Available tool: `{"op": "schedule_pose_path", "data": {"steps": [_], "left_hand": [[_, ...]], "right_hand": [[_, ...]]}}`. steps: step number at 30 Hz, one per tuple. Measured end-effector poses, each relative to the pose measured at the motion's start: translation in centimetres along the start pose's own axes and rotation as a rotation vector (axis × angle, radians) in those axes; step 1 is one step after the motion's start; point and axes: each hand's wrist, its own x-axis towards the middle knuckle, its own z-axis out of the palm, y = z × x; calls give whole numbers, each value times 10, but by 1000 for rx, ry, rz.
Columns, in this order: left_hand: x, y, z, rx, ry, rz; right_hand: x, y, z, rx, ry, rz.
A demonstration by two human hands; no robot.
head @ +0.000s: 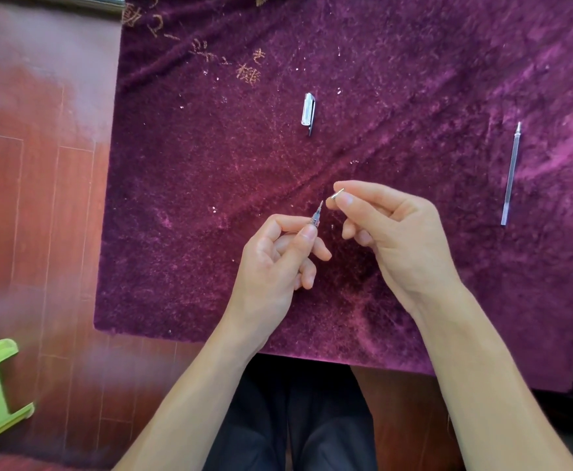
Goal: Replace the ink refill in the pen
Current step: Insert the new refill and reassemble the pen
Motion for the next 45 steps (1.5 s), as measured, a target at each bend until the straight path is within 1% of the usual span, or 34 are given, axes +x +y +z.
{"op": "schedule_pose_path", "data": {"steps": [9, 16, 27, 31, 45], "left_hand": [[-6, -4, 1, -7, -24, -4], [-10, -7, -1, 0, -33, -3], [-13, -11, -10, -2, -23, -8], [-15, -11, -12, -14, -27, -1], [-20, -9, -7, -36, -34, 6]], "right_hand": [[-9, 5, 2, 1, -10, -24], [-14, 8, 5, -64, -4, -66], [-18, 12, 11, -183, -42, -136], [-19, 13, 13, -209, -50, -126], [-18, 8, 1, -292, -225, -124]]}}
